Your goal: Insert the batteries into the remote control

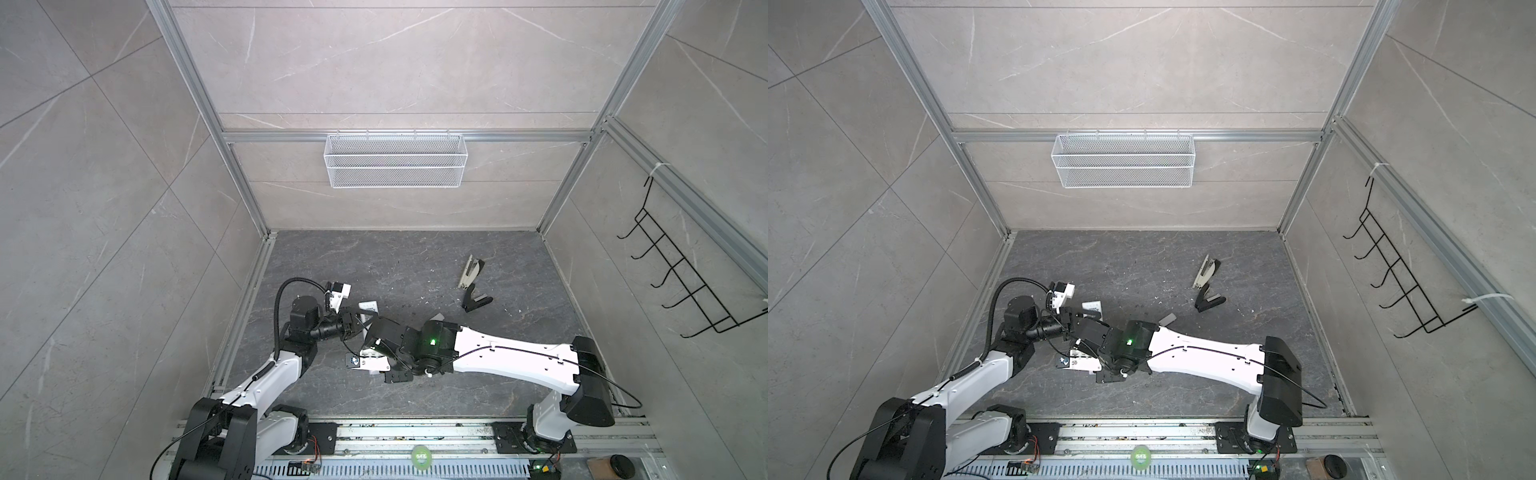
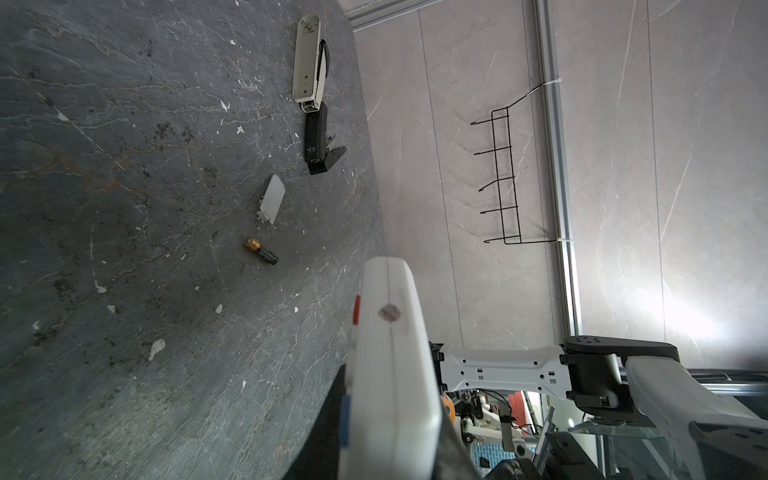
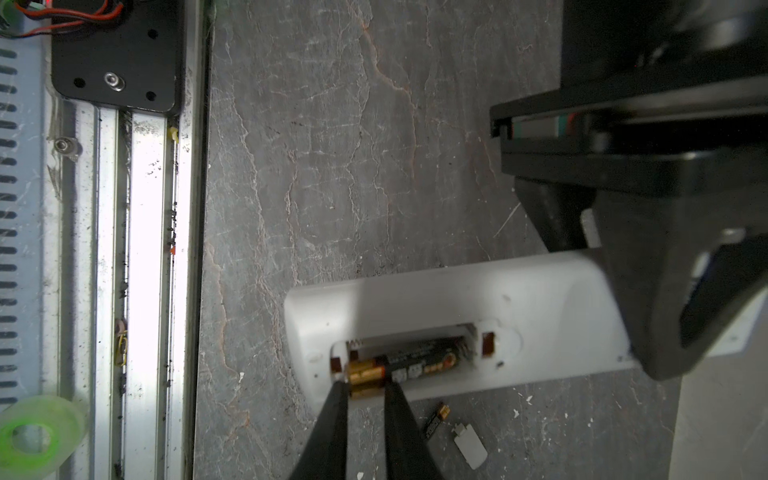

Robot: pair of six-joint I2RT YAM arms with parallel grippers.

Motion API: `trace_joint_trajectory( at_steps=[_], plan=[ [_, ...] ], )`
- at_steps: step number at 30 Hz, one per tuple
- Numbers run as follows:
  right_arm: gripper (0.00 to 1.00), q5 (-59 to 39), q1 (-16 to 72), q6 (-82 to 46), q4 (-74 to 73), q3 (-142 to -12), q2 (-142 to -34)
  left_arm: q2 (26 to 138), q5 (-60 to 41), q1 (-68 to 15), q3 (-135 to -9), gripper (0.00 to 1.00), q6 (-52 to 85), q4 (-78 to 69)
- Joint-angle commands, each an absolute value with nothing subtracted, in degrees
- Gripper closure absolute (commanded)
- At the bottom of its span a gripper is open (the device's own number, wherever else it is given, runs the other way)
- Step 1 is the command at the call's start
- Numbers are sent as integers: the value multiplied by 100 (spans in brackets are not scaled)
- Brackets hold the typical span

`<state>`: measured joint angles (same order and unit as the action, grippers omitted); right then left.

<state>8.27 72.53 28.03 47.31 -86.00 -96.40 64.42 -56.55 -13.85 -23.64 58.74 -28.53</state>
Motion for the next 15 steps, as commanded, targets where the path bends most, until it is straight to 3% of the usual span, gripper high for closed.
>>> trace_joint_trajectory(
  at_steps=[1,15],
  plan=[
    [82,1072,7205,2647,4687,-8684,-9844,6324,-5987,-1419,-2487,100,6047,-3182],
    [84,1227,7047,2675,4803,-8711,-10062,6385,-6019,-1423,-2496,100,6081,-3256]
  ],
)
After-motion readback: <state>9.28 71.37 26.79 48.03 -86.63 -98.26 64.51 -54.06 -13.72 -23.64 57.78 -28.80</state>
